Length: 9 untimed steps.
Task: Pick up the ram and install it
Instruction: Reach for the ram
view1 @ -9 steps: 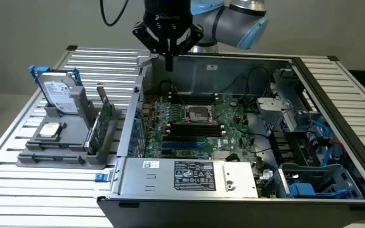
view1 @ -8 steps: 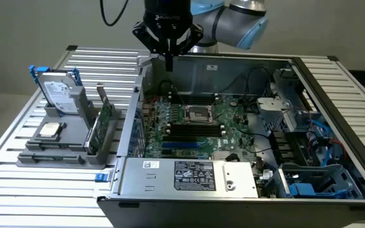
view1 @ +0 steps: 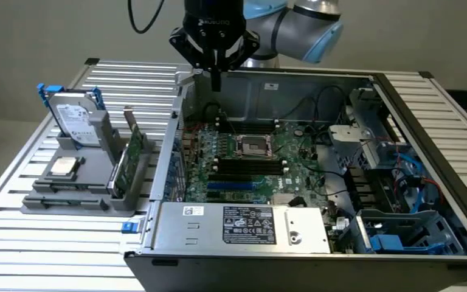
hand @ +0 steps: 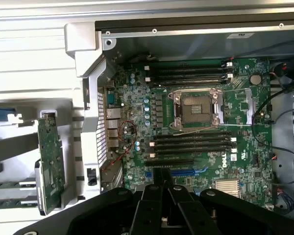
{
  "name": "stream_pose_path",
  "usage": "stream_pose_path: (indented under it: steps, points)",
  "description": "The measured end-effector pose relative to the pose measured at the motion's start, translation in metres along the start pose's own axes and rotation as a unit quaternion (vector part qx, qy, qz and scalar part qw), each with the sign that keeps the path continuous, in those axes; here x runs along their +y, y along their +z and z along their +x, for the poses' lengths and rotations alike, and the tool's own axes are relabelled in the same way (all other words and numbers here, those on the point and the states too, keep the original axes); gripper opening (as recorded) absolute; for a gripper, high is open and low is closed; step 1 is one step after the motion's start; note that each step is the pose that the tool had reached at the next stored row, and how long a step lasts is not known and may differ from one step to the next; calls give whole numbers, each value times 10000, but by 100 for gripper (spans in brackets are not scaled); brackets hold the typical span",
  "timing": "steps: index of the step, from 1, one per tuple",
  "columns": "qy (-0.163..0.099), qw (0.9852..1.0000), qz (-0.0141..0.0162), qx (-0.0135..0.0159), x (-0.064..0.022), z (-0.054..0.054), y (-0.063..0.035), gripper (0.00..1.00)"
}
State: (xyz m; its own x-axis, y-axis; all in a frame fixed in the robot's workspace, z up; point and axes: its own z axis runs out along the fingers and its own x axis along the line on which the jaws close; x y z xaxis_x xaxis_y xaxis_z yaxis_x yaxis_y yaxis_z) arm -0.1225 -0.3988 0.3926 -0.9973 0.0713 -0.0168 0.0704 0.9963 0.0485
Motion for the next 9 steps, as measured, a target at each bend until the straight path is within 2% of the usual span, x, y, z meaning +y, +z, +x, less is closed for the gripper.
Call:
stream_pose_path:
  steps: [4,5,6,9]
  points:
    - [6,9999,9,123,-10,128,3,11]
    - [7,9999,10,146,-13,167,6,11]
    - [7,9999,12,161,-16,210,9,11]
    - [9,9998,12,178,-27,346,25,11]
